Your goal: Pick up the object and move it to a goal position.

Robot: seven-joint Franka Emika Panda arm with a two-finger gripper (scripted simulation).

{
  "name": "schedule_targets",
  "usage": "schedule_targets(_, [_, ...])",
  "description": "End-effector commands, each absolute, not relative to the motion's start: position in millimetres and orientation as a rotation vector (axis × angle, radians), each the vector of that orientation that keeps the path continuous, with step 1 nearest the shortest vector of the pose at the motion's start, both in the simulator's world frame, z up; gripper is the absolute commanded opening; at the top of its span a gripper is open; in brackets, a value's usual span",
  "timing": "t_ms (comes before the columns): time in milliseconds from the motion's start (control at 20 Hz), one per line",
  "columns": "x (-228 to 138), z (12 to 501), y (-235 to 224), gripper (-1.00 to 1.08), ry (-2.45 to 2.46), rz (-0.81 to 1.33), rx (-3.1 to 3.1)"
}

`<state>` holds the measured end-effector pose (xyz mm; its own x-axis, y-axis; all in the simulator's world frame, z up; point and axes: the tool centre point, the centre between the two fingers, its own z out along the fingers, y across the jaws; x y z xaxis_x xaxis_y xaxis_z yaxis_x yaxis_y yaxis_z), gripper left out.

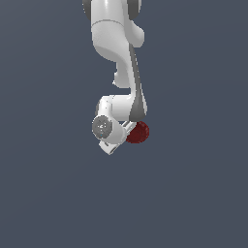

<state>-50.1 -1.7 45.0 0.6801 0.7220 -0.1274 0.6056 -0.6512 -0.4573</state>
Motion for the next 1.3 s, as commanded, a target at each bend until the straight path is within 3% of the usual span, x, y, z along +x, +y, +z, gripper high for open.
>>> schedule_targets(0, [-54.7, 36.4, 0.6, 0.28, -1.040, 0.425, -2.512])
schedule_targets(250, [-58.8, 28.8, 2.9, 0.28, -1.042, 0.425, -2.511])
schedule_targets(300, [-58.8, 28.8, 2.9, -1.00, -1.042, 0.425, -2.511])
schedule_targets(1250, [-51.2, 25.9, 3.3, -1.00, -1.081, 0.360, -2.514])
